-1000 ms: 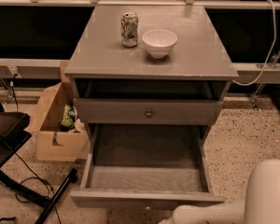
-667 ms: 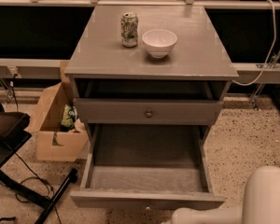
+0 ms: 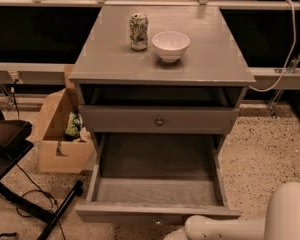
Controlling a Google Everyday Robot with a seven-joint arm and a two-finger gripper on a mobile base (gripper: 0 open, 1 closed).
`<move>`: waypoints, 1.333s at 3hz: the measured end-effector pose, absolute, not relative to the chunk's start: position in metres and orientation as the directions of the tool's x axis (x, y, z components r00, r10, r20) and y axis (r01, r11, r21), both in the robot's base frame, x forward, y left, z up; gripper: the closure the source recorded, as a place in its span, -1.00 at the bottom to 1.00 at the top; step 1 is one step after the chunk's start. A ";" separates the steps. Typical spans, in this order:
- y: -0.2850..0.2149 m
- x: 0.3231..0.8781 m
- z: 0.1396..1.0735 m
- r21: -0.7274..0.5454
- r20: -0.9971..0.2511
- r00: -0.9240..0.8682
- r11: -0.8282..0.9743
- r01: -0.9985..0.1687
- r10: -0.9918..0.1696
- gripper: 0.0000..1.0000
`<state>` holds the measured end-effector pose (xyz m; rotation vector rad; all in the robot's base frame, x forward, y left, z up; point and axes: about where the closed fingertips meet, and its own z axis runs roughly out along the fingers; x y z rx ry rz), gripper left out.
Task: Close middle drawer
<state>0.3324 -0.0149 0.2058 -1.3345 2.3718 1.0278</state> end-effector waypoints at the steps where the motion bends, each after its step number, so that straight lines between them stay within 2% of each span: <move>1: -0.015 0.366 0.219 0.421 -0.542 -0.529 0.334 -0.844 -0.654 1.00; 4: 0.004 0.473 0.236 0.357 -0.534 -0.491 0.343 -0.869 -0.689 1.00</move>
Offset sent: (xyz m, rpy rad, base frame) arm 0.1129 0.0039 0.0379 0.0039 -0.1357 0.0069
